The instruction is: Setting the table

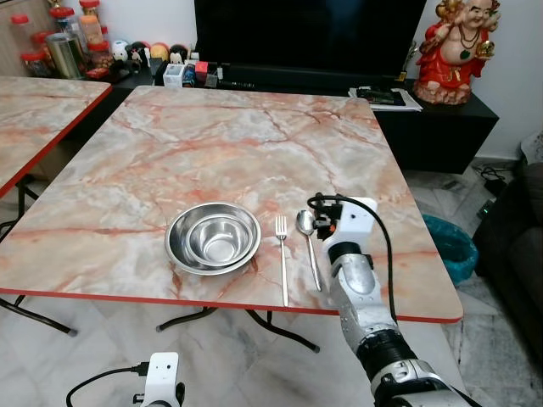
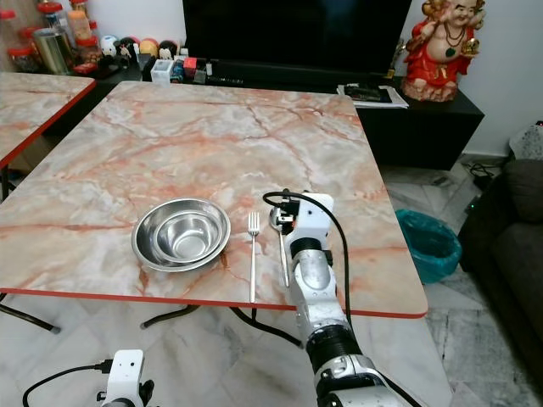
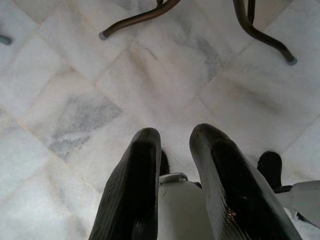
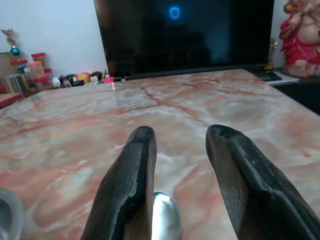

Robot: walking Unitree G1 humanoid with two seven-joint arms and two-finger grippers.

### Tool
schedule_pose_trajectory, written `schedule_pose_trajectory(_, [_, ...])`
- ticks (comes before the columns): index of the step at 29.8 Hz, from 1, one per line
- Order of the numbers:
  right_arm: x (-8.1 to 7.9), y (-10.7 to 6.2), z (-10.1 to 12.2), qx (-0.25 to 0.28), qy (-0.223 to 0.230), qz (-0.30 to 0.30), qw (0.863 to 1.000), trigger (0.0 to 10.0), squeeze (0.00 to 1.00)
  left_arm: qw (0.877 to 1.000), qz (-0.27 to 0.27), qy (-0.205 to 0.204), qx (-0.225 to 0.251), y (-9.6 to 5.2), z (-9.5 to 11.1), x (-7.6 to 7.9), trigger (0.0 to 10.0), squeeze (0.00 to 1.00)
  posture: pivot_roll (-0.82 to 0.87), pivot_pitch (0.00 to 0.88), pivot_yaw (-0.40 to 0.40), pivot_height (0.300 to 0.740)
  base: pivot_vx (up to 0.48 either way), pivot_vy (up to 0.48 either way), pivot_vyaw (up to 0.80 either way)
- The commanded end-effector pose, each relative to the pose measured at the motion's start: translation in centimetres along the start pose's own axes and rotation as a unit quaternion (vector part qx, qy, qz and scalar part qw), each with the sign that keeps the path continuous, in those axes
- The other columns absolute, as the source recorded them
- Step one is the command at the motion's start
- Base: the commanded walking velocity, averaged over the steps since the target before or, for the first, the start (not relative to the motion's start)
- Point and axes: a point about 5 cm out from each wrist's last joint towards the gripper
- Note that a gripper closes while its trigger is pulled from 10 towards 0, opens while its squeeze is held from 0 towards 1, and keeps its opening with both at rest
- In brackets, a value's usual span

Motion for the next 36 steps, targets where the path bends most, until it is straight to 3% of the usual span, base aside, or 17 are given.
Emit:
schedule_pose_trajectory(1, [1.28,-0.22,0.28,0.009,-0.004,-0.017,1.000,10.0,0.00,1.000,-0.003,-0.007,0.000,-0.02,-0.08,0.02,10.0,0.00,0.04,0.000,-0.065,0.740,0.000,0.000,0.00])
schedule_pose_trajectory(7, [1.85,-0.40,0.27,0.013,-0.001,-0.028,1.000,10.0,0.00,1.000,-0.003,-0.010,0.001,0.05,0.13,0.09,10.0,0.00,0.05,0.000,-0.061,0.740,0.000,0.094,0.00])
schedule_pose_trajectory(30, [1.93,-0.37,0.67,0.025,0.003,-0.036,0.999,10.0,0.00,1.000,-0.007,-0.003,0.000,0.03,0.04,-0.12,10.0,0.00,0.05,0.000,-0.055,0.740,0.000,0.368,0.00])
schedule_pose_trajectory(36, [2.08,-0.36,0.90,0.032,0.005,-0.043,0.999,10.0,0.00,1.000,-0.006,-0.002,-0.001,0.05,0.08,-0.27,10.0,0.00,0.05,0.000,-0.047,0.740,0.000,0.054,0.00])
Point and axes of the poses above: a point about 5 cm out from each wrist's last joint towards the gripper, its own y axis pointing out of the wrist towards the gripper, its own z axis along the axis of the wrist's last joint, x = y × z, and after that the axes turned 10 degrees about y, right-handed
